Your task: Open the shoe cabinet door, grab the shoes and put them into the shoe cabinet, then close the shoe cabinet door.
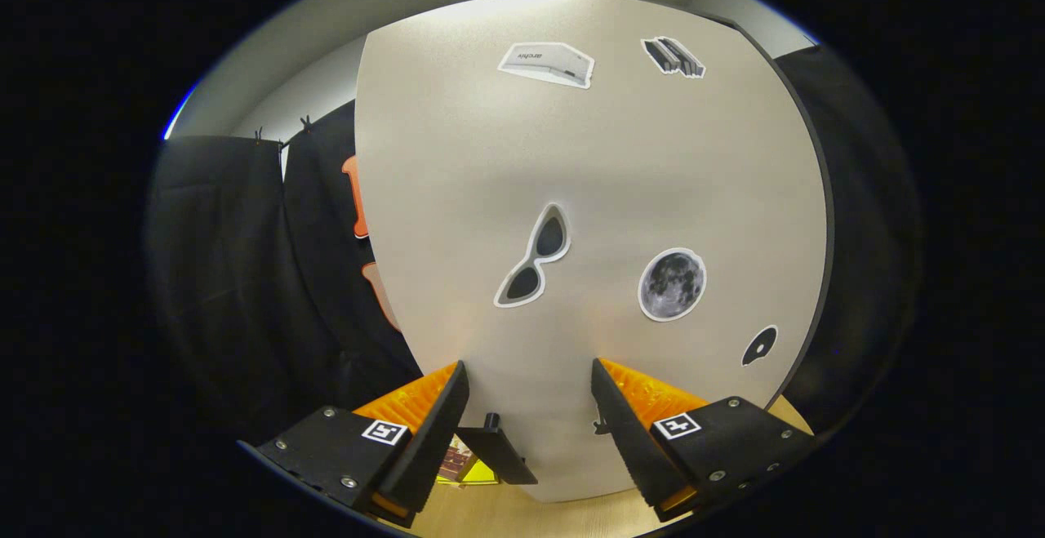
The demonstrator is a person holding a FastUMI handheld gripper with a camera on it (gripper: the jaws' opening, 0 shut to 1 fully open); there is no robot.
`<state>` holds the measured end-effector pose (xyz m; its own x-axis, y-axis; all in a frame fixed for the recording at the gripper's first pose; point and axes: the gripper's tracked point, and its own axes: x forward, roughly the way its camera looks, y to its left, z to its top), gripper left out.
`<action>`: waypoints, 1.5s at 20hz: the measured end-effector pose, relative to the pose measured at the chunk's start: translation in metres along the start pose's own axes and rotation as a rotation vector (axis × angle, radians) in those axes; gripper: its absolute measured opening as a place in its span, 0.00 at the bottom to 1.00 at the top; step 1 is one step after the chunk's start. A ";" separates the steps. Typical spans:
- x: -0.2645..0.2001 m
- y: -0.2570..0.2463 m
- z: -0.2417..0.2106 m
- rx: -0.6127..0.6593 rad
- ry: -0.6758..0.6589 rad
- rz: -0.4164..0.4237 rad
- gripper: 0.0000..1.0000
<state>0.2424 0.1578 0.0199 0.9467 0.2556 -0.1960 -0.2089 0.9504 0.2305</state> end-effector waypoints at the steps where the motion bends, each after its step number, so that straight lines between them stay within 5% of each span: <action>1: -0.001 -0.001 0.005 0.003 -0.010 -0.002 0.94; 5: -0.032 -0.022 0.029 -0.048 -0.031 -0.053 0.94; 18: -0.235 -0.112 0.122 -0.172 -0.201 -0.253 0.94; 30: -0.289 -0.138 0.111 -0.192 -0.181 -0.271 0.94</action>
<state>0.0253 -0.0672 0.1504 0.9983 -0.0288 -0.0499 0.0292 0.9995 0.0076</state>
